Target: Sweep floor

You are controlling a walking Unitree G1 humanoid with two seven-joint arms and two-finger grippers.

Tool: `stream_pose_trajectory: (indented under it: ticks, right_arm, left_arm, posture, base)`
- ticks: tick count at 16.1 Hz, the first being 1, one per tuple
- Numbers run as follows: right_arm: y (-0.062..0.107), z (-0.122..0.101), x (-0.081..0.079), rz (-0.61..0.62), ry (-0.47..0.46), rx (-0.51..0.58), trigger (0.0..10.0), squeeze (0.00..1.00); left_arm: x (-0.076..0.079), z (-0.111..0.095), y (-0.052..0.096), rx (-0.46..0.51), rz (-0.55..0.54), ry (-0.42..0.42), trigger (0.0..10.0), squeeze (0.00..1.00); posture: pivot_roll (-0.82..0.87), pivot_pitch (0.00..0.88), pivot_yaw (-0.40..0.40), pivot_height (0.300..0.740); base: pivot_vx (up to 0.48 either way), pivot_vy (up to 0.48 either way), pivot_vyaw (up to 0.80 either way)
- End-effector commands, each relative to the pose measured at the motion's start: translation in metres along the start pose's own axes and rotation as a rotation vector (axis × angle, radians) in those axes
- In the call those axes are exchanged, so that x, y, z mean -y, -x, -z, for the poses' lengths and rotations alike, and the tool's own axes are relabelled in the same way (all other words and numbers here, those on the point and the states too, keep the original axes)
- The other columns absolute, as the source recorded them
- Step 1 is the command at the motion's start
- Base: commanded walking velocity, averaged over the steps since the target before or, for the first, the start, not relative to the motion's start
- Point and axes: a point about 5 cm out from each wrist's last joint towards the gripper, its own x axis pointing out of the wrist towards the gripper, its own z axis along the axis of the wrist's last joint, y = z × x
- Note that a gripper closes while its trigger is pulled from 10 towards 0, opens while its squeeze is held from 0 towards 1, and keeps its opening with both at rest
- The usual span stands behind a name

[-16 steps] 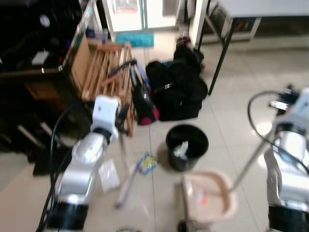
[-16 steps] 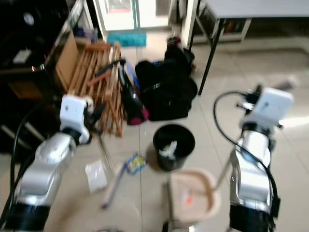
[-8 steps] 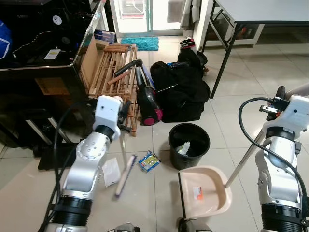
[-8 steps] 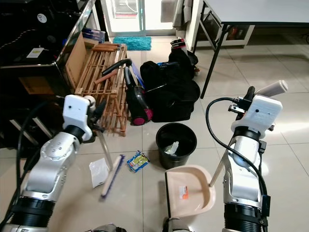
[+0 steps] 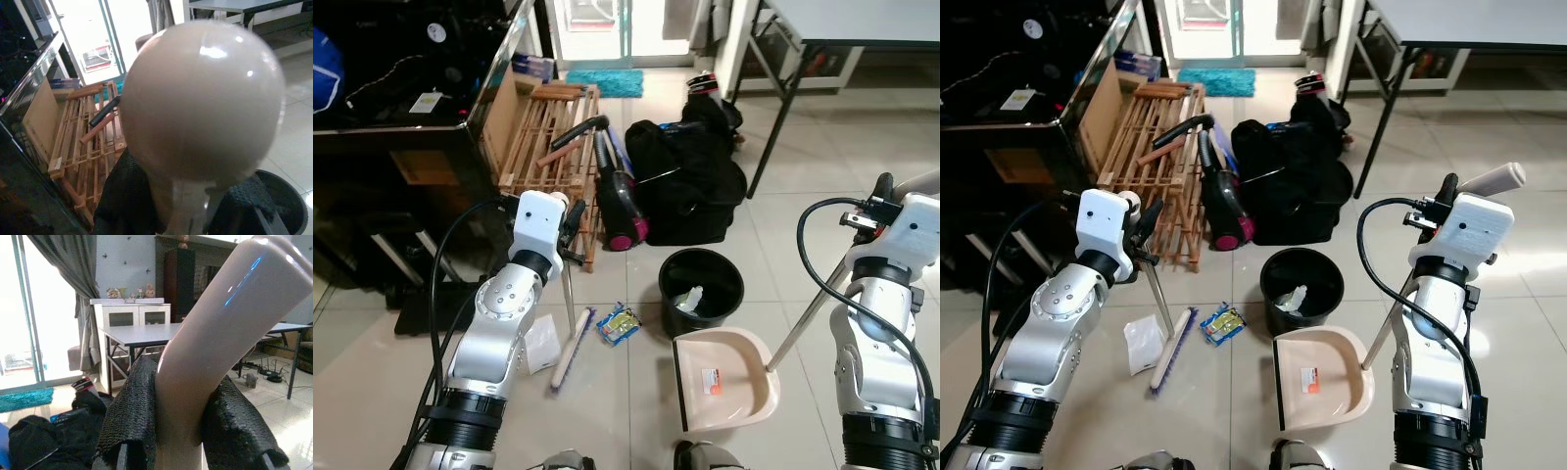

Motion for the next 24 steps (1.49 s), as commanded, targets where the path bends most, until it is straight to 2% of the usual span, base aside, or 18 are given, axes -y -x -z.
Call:
stream_pose_trajectory:
  ticks: [1, 4, 16, 17, 18, 21, 24]
  right_arm:
    - [-0.0043, -0.0084, -0.0033, -0.009, -0.019, 0.042, 10.0, 0.00]
    - [-0.0050, -0.0100, -0.0038, -0.013, -0.015, 0.049, 10.0, 0.00]
    - [-0.0031, -0.0061, -0.0006, -0.013, 0.005, 0.022, 10.0, 0.00]
    - [-0.0034, -0.0060, -0.0005, -0.013, 0.006, 0.021, 10.0, 0.00]
    - [-0.0037, -0.0060, -0.0009, -0.013, 0.007, 0.021, 10.0, 0.00]
    - [-0.0045, -0.0060, -0.0011, -0.014, 0.007, 0.019, 10.0, 0.00]
    - [-0.0043, -0.0061, -0.0004, -0.012, 0.005, 0.019, 10.0, 0.00]
  left_arm:
    - [-0.0038, -0.0061, -0.0006, 0.035, -0.003, -0.021, 10.0, 0.00]
    - [-0.0034, -0.0052, 0.0011, 0.038, -0.005, -0.021, 10.0, 0.00]
    - [-0.0021, -0.0028, 0.0027, 0.034, -0.007, -0.008, 10.0, 0.00]
    - [-0.0035, 0.0015, 0.0014, -0.009, -0.013, 0.074, 10.0, 0.00]
    - [-0.0054, 0.0030, 0.0007, -0.029, -0.030, 0.104, 10.0, 0.00]
    - [-0.0078, 0.0005, 0.0005, -0.003, -0.041, 0.062, 10.0, 0.00]
    - [-0.0093, -0.0006, 0.0014, 0.012, -0.044, 0.062, 10.0, 0.00]
  posture:
    - [-0.04, 0.110, 0.021, 0.740]
    - [-0.04, 0.105, 0.014, 0.740]
    - [-0.05, 0.111, 0.009, 0.740]
    - [-0.05, 0.113, 0.007, 0.740]
    - [-0.05, 0.114, 0.008, 0.740]
    - [-0.05, 0.116, 0.009, 0.740]
    - [-0.05, 0.118, 0.009, 0.740]
  base:
    - [0.000, 0.000, 0.00]
    - [0.000, -0.190, 0.00]
    - [0.000, -0.412, 0.00]
    - [0.000, 0.000, 0.00]
    - [0.000, 0.480, 0.00]
    - [0.000, 0.417, 0.00]
    - [0.000, 0.000, 0.00]
